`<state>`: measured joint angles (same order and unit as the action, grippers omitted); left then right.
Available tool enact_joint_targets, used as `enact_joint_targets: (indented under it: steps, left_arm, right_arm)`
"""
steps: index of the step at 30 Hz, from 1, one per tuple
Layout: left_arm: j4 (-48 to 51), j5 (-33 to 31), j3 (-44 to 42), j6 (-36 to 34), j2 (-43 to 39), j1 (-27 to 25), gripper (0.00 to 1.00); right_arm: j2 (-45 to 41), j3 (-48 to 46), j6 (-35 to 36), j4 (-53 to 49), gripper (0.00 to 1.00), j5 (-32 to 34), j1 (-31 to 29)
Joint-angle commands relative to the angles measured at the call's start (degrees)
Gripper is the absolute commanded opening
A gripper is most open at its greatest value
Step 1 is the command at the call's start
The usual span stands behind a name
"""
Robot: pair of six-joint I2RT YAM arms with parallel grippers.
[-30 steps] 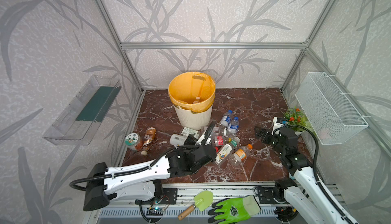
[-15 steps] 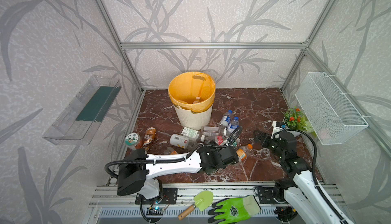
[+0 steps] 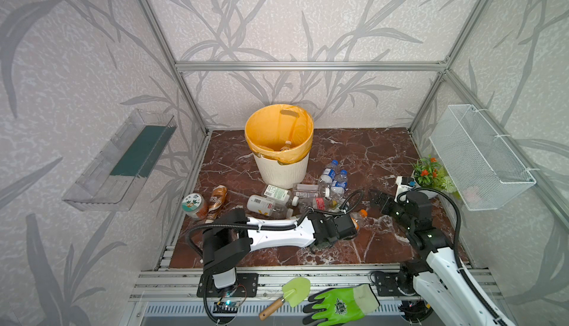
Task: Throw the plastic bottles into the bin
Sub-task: 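Lower the left gripper onto the green-capped bottle while the right arm withdraws, then grasp the green-capped bottle with the left gripper and raise it over the bin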
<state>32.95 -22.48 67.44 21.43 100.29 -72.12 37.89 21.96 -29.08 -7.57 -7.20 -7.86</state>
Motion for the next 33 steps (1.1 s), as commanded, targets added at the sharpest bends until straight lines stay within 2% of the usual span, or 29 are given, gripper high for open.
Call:
enact_joint_targets:
  steps: [1,11,19,20,24,33]
  left_arm:
    - [0.90,2.43,1.38,-0.05,1.28,1.21,0.77]
    - [0.53,6.17,3.16,-2.40,5.19,3.30,0.75]
    - [0.95,6.82,4.21,-3.08,6.63,3.98,0.72]
    - [0.98,6.98,4.36,-3.17,6.75,4.09,0.70]
    - [1.32,7.01,5.11,-3.12,6.88,4.35,0.54]
    - [-0.10,6.84,4.82,-0.53,0.84,4.27,0.44]
  right_arm:
    - [0.00,-0.42,0.30,0.09,0.99,-0.49,0.30]
    - [1.79,0.34,0.29,0.88,0.99,-0.49,0.57]
    - [3.57,1.16,0.51,1.89,0.99,-0.79,1.07]
    - [3.75,1.25,0.48,2.10,0.99,-0.98,1.25]
    - [4.63,1.64,0.43,2.57,0.99,-1.68,2.01]
    - [6.75,3.28,0.60,4.28,0.99,-1.78,2.49]
